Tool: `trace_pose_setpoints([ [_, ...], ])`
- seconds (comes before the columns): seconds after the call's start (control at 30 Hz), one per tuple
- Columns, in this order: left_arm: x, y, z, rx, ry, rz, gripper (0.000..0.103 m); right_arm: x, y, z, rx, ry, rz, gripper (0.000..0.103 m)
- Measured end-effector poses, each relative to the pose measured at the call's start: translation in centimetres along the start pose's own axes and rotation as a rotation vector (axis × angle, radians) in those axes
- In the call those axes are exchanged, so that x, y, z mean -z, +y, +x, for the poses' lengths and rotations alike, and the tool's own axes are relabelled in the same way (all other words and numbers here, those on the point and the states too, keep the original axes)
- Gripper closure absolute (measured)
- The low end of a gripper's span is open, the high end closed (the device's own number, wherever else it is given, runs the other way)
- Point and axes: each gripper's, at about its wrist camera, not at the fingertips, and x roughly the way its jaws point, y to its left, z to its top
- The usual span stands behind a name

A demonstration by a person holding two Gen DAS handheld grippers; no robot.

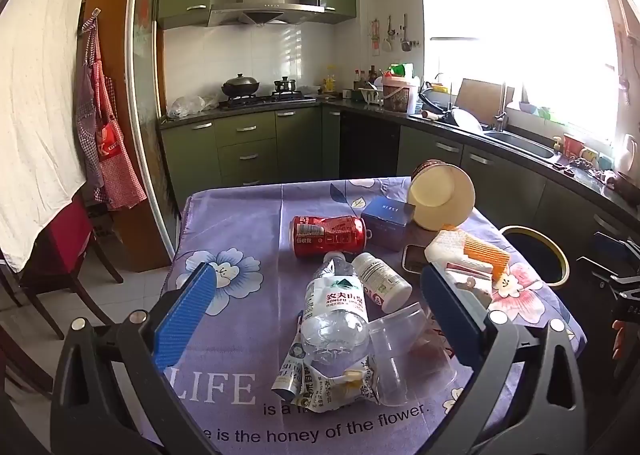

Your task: Collect trash

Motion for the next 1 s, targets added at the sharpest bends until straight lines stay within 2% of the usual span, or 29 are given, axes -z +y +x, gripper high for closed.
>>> trace_pose_setpoints([
  [0.57,0.77,-0.31,0.21,0.007,0.006,0.015,0.006,0.04,0.07,0.14,-0.002,0.001,0.002,0.004],
  [1.0,0.18,-0.49,0.06,0.013,0.013,0.019,0.006,0.13,0.09,0.30,-0.005,0.004,0.005,0.004],
])
